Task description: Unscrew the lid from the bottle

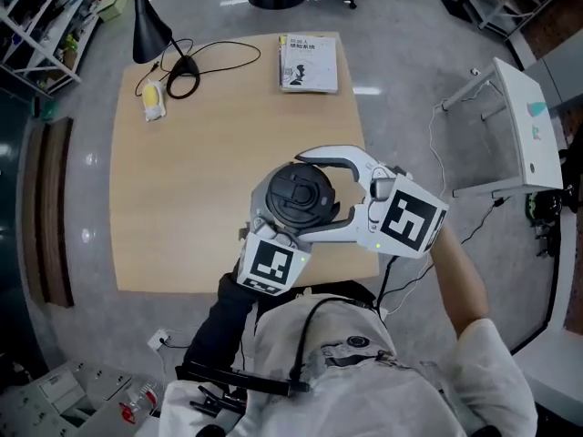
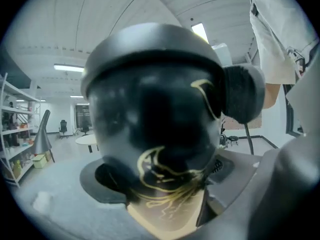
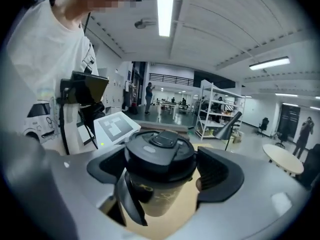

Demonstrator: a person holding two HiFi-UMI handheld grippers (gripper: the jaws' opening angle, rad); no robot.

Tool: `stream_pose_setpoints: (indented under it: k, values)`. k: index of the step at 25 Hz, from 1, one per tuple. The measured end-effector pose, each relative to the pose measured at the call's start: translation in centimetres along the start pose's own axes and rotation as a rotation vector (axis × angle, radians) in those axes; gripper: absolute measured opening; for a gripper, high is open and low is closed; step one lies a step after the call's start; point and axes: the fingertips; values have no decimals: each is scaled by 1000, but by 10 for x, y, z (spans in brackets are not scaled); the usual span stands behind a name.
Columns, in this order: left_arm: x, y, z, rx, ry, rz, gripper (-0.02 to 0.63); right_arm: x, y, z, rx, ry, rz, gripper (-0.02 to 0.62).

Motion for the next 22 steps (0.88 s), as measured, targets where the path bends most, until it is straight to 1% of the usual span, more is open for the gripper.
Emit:
stream_pose_setpoints:
  k: [2,3,5,6,7,8,10,12,14,15,16,17,18,19,20,22]
  values:
    - [1,-14,-4,17,-7,15,426,-4,-14,-9,38,-59,-54,443]
    - [3,-20,-7,23,5,21,426,-8,-19,-12,55,-106,-84,438]
    - [12,-27,-15,22,55,43,426,-19,-26,-20,71,-224,-136,428]
    - [17,-31,-18,19,78,52,426,-24,-29,-23,71,-280,-149,426]
    - [21,-35,-21,18,93,52,426,-27,-33,-26,66,-319,-145,427]
    - [21,-39,-24,17,96,44,426,-28,-36,-27,55,-333,-124,430]
    - [13,-42,-30,6,58,37,426,-28,-42,-26,24,-305,-69,441]
    - [0,-37,-34,-29,-15,65,426,-27,-47,-24,9,-230,-25,541]
    - [-11,-34,-36,-68,-78,96,426,-21,-52,-15,5,-123,12,554]
    - [-13,-34,-37,-82,-96,104,425,-19,-54,-8,4,-88,4,551]
    - [-13,-34,-37,-89,-101,106,425,-19,-55,-2,8,-74,-27,533]
    - [-9,-34,-37,-87,-88,100,426,-20,-56,2,18,-82,-70,491]
    - [-4,-35,-37,-76,-54,92,425,-23,-56,3,27,-113,-110,479]
    - [4,-36,-37,-60,0,89,426,-28,-55,1,28,-165,-142,477]
    - [14,-37,-38,-41,68,97,426,-35,-53,-2,24,-237,-174,477]
    - [37,-42,-43,-7,230,128,426,-54,-52,-13,24,-435,-229,477]
Point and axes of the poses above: the fingertips, and each gripper's own axes: z forward along the fingers, x to its right, y out of its underside, and after that the axes turned 2 degrees about z, right-handed
